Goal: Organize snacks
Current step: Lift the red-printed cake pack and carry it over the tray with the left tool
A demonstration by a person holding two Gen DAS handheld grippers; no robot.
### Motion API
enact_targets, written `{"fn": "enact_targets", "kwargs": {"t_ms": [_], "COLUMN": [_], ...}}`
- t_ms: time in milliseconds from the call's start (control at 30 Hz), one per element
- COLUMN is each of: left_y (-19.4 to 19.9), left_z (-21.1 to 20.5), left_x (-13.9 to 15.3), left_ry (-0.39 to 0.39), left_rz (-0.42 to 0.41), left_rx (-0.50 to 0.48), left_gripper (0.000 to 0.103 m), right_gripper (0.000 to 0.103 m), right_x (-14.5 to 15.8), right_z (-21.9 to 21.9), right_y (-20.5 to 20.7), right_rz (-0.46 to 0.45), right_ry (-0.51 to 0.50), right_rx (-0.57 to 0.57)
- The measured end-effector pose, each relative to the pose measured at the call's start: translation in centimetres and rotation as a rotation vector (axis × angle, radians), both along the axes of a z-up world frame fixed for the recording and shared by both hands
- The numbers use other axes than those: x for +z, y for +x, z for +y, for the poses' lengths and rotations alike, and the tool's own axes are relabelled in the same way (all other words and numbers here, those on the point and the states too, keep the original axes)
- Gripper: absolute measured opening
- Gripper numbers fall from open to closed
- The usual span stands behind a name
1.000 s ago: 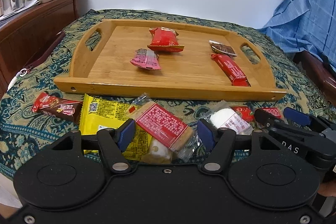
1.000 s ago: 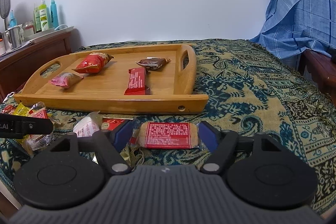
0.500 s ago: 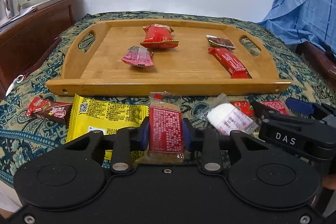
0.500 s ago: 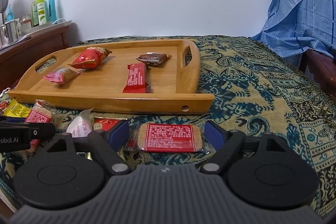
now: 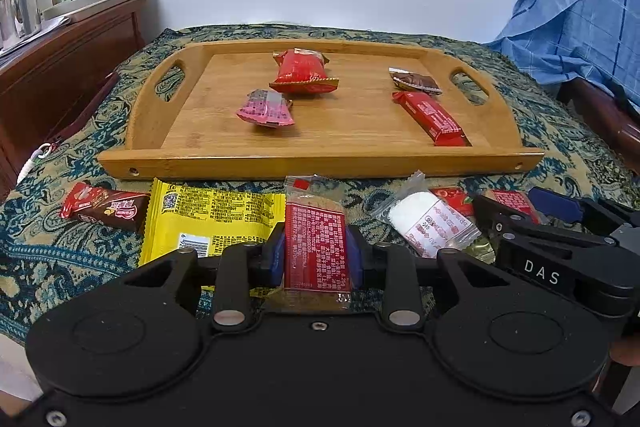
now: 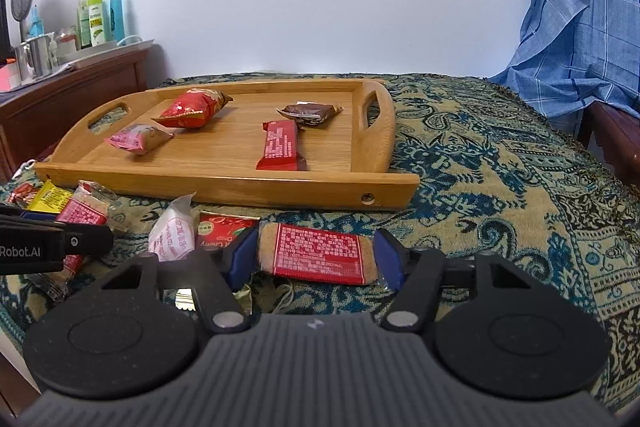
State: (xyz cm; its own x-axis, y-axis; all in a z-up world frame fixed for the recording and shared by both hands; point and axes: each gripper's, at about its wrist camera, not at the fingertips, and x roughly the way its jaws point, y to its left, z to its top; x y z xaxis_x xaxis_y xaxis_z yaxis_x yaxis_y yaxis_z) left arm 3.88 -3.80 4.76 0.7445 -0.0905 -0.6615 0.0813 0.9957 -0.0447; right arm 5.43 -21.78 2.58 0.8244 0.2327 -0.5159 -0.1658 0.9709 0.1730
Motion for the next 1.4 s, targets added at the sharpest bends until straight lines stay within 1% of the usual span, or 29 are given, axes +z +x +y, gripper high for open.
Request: {"fn": "enact_targets", "kwargs": {"t_ms": [333,567,733,1067,1400], "left_y": [-1.1,-1.8,-2.2,-2.7,-2.5], "left_z": [-0.2,-0.1,-0.1,0.2,0.7], "left_x": [0.4,0.8,1.2,1.9,3.1], "left_ry": [0.002,-0.013,-0.014,-0.022,-0.025], "left_rz": [-0.005,-0.013,-0.021,-0.027,-0.052], "left_rx": [-0.023,-0.03,-0.038,-0.035,-0.03], "left_gripper": [0.028,0.028,0.028,0.028,0.028], "right_gripper": [0.065,0.065,0.065,0.065,0.065], "right_x": [0.2,0.4,0.8,1.5,2.4], "right_z": [0.0,0.2,0.5,0.2,0.2], "right_y": [-1.0,-2.3,-3.2,-3.7,-3.9], "right_rz": [-0.006,-0.01,-0.033,-0.047,-0.066], "right_ry": [0.017,0.018,0.005,0.032,0.044], "right_rx": [0.022,0.042,0.06,0.052,0.046]}}
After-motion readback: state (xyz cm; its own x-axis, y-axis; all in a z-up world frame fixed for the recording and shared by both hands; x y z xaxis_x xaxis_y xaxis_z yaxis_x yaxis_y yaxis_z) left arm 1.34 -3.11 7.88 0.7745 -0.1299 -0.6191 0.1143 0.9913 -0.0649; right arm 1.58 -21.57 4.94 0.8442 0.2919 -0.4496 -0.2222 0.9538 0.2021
